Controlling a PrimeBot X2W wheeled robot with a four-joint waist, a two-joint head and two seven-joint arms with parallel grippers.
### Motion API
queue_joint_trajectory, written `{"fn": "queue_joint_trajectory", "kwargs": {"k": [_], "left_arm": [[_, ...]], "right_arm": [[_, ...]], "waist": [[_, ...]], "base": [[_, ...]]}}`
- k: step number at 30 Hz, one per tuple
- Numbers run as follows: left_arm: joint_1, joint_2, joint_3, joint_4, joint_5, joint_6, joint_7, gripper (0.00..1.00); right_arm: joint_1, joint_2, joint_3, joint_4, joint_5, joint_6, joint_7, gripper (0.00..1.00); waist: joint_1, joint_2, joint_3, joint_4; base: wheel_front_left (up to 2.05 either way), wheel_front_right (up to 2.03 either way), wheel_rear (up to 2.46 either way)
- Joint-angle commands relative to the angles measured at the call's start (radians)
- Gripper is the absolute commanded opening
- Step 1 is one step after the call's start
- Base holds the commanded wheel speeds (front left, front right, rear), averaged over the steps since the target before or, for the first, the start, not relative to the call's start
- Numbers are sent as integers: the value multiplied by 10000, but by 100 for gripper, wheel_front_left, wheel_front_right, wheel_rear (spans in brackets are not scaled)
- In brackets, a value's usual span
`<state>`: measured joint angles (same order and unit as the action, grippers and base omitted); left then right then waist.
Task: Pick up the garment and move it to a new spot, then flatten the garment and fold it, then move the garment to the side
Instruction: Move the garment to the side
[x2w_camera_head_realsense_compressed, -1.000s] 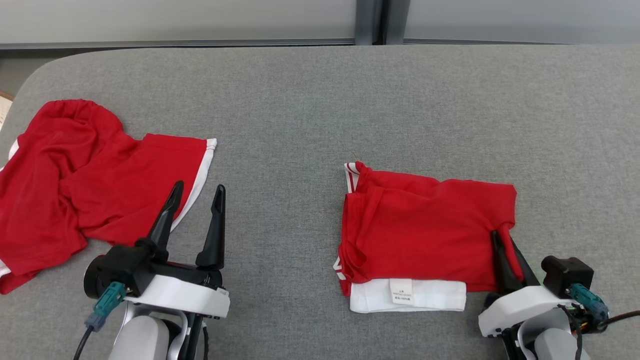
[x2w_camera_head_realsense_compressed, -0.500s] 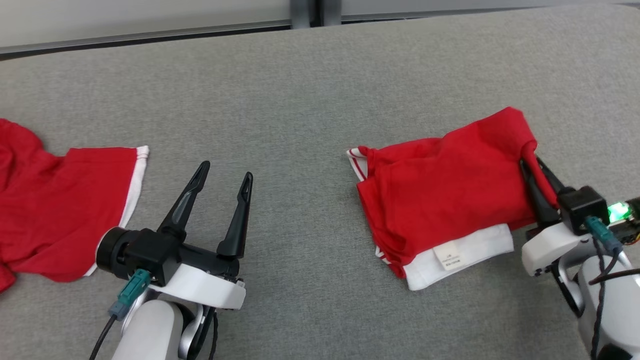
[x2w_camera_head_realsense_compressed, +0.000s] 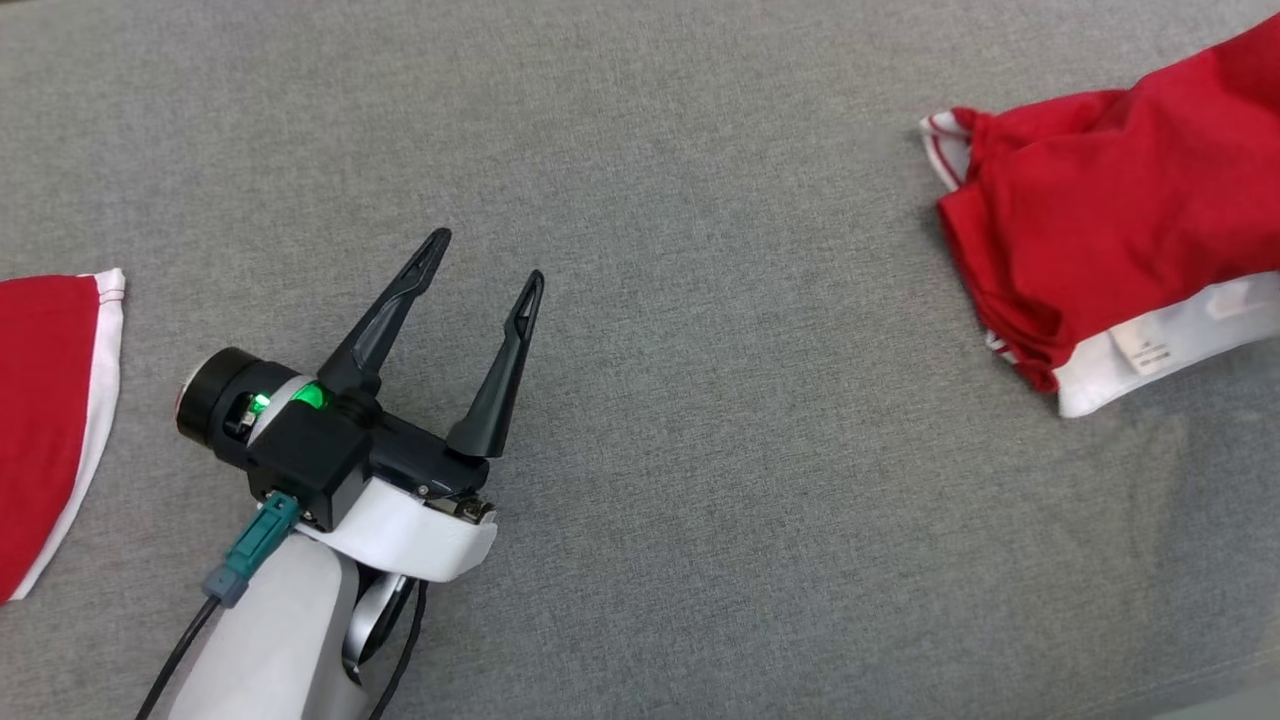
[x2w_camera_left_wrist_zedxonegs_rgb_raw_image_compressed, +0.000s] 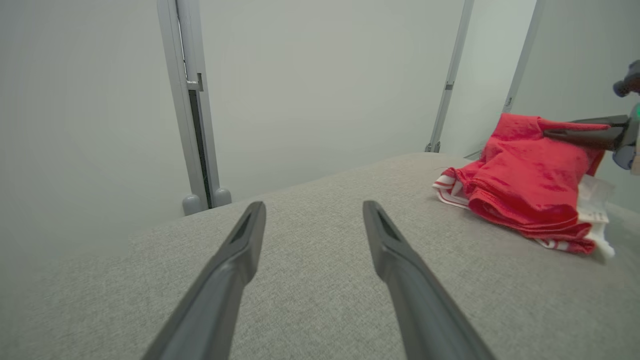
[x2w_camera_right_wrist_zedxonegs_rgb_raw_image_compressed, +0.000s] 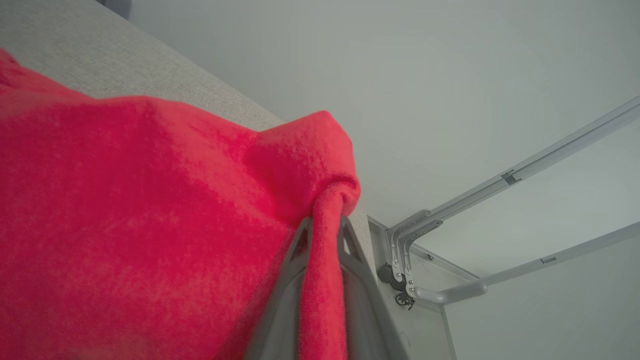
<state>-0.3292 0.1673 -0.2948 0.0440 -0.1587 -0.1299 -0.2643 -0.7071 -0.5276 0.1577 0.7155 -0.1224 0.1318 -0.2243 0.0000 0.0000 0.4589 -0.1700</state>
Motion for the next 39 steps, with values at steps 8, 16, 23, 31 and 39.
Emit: {"fn": "queue_joint_trajectory", "kwargs": {"k": [8, 16, 23, 31, 39], "left_arm": [[-379, 327, -168, -472, -101, -10, 4, 100], [-462, 302, -119, -433, -173, -11, 4, 100], [-461, 125, -131, -286, -235, -11, 4, 100], [-84, -345, 97, -76, -249, -11, 4, 100], [694, -779, 978, 304, -270, -4, 2, 100]], "right_arm": [[-643, -485, -832, 409, -589, -22, -32, 0], [-704, -504, -1887, 681, -1016, -22, 31, 0], [-637, -32, -2365, 712, -1169, -22, -265, 100], [-69, 838, -2176, -298, -1018, -22, -416, 100], [1564, 2293, -1134, -2410, 375, -22, -421, 100]], "waist": [[0, 0, 631, -4], [0, 0, 687, 106], [0, 0, 320, 247], [0, 0, -772, 780], [0, 0, -2141, 1773]], "base": [[0, 0, 0], [0, 0, 0], [0, 0, 0], [0, 0, 0], [0, 0, 0]]}}
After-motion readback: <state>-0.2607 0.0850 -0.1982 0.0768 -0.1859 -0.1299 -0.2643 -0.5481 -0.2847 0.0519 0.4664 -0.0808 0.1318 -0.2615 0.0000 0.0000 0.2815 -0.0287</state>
